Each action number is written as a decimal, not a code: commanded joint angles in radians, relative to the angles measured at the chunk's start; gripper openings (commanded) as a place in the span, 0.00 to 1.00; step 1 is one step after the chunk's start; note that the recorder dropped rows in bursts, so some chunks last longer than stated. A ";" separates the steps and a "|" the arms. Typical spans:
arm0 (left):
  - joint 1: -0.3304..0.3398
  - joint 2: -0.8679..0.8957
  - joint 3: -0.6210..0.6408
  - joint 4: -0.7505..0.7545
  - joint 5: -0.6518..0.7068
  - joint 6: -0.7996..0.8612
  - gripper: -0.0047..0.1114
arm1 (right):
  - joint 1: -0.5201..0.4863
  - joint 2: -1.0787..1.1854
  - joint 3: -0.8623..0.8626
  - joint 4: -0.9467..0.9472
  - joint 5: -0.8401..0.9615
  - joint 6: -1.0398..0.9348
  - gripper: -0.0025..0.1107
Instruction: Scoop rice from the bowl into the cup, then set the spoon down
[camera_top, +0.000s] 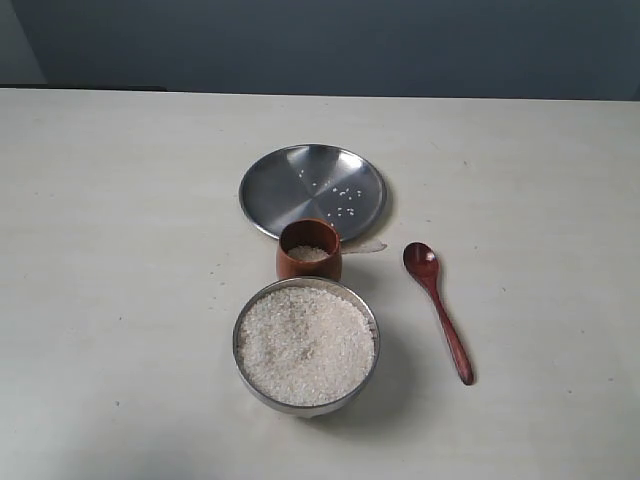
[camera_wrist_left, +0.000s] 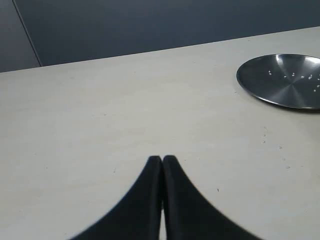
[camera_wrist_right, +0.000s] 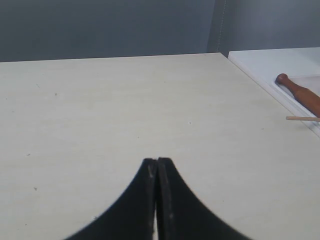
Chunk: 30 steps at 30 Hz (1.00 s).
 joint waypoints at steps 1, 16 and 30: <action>-0.002 -0.004 0.004 0.003 -0.013 0.001 0.05 | -0.002 -0.005 0.002 -0.005 -0.002 -0.004 0.02; -0.002 -0.004 0.004 0.174 -0.040 0.034 0.05 | -0.002 -0.005 0.002 -0.010 -0.326 -0.004 0.02; -0.002 -0.004 0.004 -0.229 -0.532 -0.095 0.05 | -0.002 -0.005 0.002 0.647 -0.417 0.014 0.02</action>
